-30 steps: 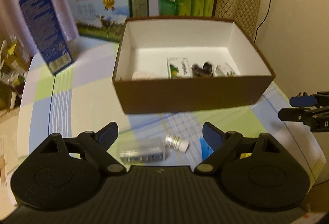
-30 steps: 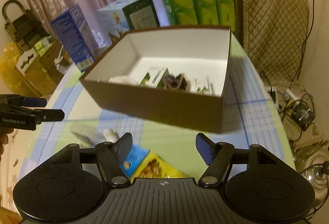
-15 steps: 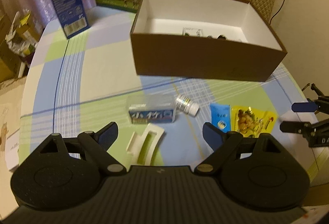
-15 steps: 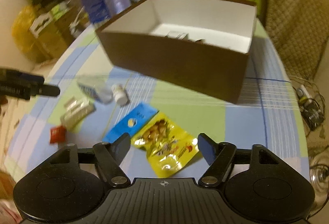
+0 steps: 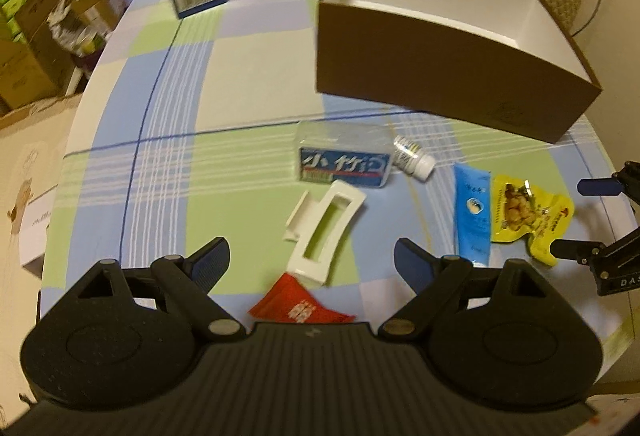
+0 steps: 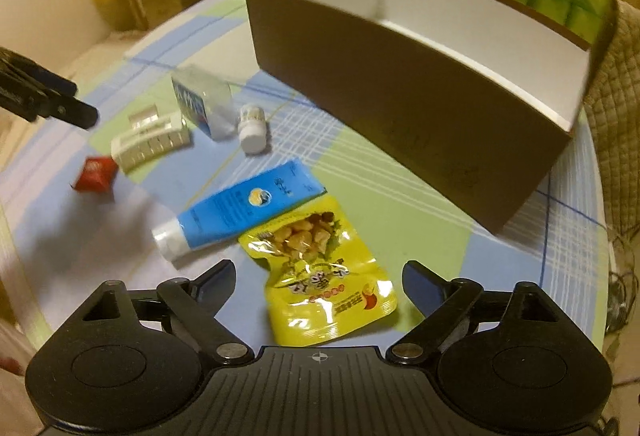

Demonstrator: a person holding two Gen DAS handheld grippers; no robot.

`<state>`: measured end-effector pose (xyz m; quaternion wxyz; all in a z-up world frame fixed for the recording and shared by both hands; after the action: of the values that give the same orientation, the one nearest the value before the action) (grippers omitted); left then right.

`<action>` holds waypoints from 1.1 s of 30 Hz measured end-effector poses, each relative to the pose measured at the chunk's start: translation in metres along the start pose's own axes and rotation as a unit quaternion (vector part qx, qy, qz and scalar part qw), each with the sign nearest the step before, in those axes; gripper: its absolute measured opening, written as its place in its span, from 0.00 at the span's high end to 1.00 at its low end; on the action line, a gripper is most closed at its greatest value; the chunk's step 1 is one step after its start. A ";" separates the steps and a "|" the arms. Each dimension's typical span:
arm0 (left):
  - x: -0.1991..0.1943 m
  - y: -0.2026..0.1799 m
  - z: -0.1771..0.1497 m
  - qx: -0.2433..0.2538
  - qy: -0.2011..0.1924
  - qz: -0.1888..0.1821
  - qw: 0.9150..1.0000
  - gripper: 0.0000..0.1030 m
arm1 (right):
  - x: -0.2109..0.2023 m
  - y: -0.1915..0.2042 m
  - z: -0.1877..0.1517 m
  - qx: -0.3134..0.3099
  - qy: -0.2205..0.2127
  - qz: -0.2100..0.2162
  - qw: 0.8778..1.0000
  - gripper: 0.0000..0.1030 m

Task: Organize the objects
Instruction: 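Lower left tool onto red candy packet while right tool reaches yellow snack bag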

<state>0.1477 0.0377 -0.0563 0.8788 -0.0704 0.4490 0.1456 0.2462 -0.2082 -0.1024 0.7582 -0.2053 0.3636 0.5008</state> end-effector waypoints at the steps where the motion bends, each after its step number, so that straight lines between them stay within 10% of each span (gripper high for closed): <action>1: 0.000 0.002 -0.002 -0.004 0.001 0.003 1.000 0.15 | 0.004 -0.001 0.000 -0.001 0.004 0.001 1.000 0.15; 13: 0.008 0.019 -0.017 -0.040 0.022 0.032 0.998 0.15 | 0.037 0.001 0.002 0.007 0.025 -0.006 1.000 0.16; 33: 0.022 0.007 -0.040 -0.028 0.056 0.013 0.998 0.16 | 0.013 -0.006 -0.009 0.076 0.026 -0.038 0.996 0.54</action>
<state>0.1274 0.0387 -0.0976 0.8479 -0.0969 0.4942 0.1654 0.2519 -0.2088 -0.1186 0.7803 -0.1735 0.4123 0.4371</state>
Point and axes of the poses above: each gripper's, at about its wrist camera, not at the fingertips, and x roughly the way its jaws point, y to its left, z to its top, the point moved 1 cm from there along x, roughly the way its jaws point, and after that the axes turned 7 degrees about -y, right-handed, at the moved point
